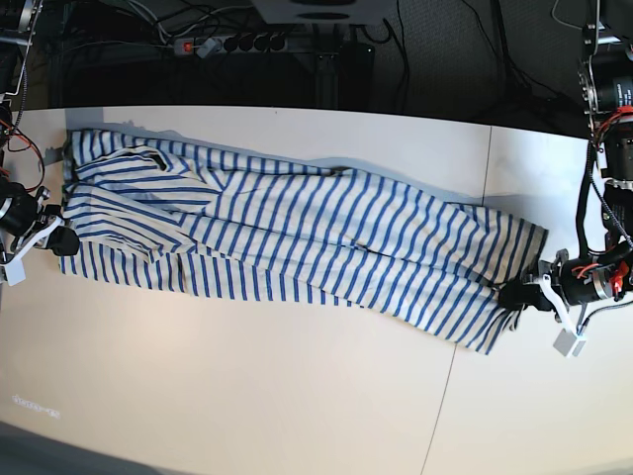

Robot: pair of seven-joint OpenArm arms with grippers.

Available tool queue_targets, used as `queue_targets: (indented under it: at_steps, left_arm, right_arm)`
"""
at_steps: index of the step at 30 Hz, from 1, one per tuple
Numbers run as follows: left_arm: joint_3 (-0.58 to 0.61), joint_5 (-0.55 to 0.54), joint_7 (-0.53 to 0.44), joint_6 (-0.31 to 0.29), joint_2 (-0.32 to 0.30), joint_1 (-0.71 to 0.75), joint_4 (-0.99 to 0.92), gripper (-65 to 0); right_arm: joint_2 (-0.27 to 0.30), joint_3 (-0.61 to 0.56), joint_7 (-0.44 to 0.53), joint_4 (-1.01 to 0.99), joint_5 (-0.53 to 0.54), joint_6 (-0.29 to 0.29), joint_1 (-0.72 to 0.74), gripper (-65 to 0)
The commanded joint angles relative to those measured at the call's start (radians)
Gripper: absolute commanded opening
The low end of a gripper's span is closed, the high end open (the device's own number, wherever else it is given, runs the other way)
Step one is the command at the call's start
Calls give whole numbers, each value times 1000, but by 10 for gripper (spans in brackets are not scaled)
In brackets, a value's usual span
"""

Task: Fold the T-shirt properly
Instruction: 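Lift the strip end with the left gripper and fold it toward the right gripper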

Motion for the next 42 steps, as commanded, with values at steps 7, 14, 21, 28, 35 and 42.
queue_targets:
  at_steps: [7, 14, 21, 28, 35, 42]
  left_arm:
    - [-7, 26, 65, 5, -33, -87, 15, -650]
    - [-7, -23, 187, 5, 31, -91, 75, -650]
    - [-3, -34, 202, 5, 175, -23, 266, -650]
    - [112, 50, 190, 5, 352, 74, 418, -650]
    - [209, 213, 126, 27, 489, 109, 470, -650]
    - [281, 297, 107, 27, 644, 125, 469, -650]
  right_arm:
    - [25, 8, 16, 15, 13, 65, 14, -650]
    - [25, 8, 25, 15, 5, 65, 14, -650]
    - [25, 8, 32, 15, -21, 65, 14, -650]
    - [25, 8, 32, 15, -22, 65, 14, -650]
    - [25, 8, 32, 15, -21, 65, 14, -650]
    - [26, 8, 32, 15, -21, 65, 14, -650]
